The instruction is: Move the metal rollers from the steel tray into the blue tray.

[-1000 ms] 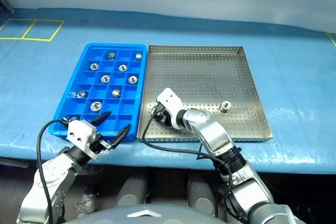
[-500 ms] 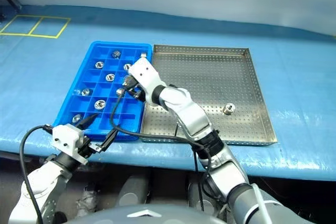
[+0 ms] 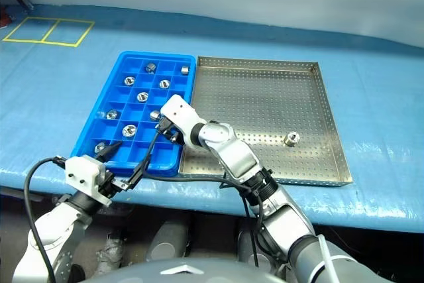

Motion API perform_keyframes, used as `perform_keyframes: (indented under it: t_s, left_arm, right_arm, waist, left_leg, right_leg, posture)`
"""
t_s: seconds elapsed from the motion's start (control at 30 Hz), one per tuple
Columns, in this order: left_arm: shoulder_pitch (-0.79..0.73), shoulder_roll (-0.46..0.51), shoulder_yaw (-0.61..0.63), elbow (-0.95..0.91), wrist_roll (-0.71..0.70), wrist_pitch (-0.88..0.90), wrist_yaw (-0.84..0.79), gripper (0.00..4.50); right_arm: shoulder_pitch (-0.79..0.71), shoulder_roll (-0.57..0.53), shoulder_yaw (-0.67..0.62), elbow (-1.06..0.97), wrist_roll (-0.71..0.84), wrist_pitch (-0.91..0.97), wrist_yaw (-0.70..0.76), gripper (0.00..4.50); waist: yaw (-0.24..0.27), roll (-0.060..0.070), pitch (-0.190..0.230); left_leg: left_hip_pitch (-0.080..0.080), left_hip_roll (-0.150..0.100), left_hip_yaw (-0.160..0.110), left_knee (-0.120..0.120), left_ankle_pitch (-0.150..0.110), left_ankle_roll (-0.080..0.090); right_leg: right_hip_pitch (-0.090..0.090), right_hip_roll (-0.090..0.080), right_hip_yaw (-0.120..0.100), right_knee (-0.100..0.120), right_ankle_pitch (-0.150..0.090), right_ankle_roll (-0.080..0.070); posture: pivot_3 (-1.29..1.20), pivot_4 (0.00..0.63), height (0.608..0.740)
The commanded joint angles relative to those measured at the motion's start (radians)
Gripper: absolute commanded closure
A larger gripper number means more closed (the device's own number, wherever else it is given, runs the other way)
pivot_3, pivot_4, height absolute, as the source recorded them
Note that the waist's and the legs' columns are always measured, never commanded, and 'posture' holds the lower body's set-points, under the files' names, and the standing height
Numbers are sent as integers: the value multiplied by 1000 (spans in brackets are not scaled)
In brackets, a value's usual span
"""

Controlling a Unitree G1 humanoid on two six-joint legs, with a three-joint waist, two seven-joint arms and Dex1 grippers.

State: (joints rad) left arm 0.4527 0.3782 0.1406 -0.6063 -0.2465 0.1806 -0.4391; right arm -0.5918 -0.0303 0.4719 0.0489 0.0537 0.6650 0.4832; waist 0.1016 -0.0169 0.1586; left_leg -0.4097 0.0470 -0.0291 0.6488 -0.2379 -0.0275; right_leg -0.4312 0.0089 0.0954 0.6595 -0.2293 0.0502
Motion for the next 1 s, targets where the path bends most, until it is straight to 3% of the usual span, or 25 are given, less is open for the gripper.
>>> perform_keyframes:
  t_s: [0.03,0.2,0.43,0.6,0.8,1.0]
  left_arm:
    - [-6,1,-10,-24,-2,-12,-5,263]
    - [-21,8,-19,-18,-3,-6,-14,263]
    - [-80,40,-43,-21,-5,20,-45,263]
    - [-179,58,-92,9,-20,43,-87,263]
    - [-287,64,-169,67,-16,58,-137,263]
    - [-352,49,-239,127,-10,55,-168,263]
  right_arm:
    - [19,-15,9,-63,2,29,25,1878]
    - [45,-23,-6,-122,-2,46,6,337]
    - [123,-9,-244,-307,1,87,-185,337]
    - [238,-79,-404,-481,-6,185,-263,337]
    - [381,-160,-504,-575,-8,245,-298,337]
    - [460,-146,-565,-578,11,242,-336,337]
  waist:
    - [-1,0,0]
    - [-3,0,0]
    - [-3,0,0]
    - [-9,0,0]
    - [-63,1,0]
    - [-117,1,0]
  left_leg:
    - [0,0,0,0,0,0]
    - [0,0,0,0,0,0]
    - [-1,0,0,1,0,0]
    - [-1,0,0,0,0,0]
    - [-1,-1,1,0,0,0]
    - [0,0,1,1,0,0]
  right_leg:
    - [0,0,0,0,0,0]
    - [0,0,0,0,0,0]
    - [0,0,0,0,0,0]
    - [0,-1,0,-1,0,0]
    - [0,0,1,-1,0,1]
    - [1,0,2,0,1,1]
  posture:
    - [350,150,740]
    - [327,150,740]
    - [275,150,740]
    - [188,150,740]
    - [104,150,740]
    - [40,150,740]
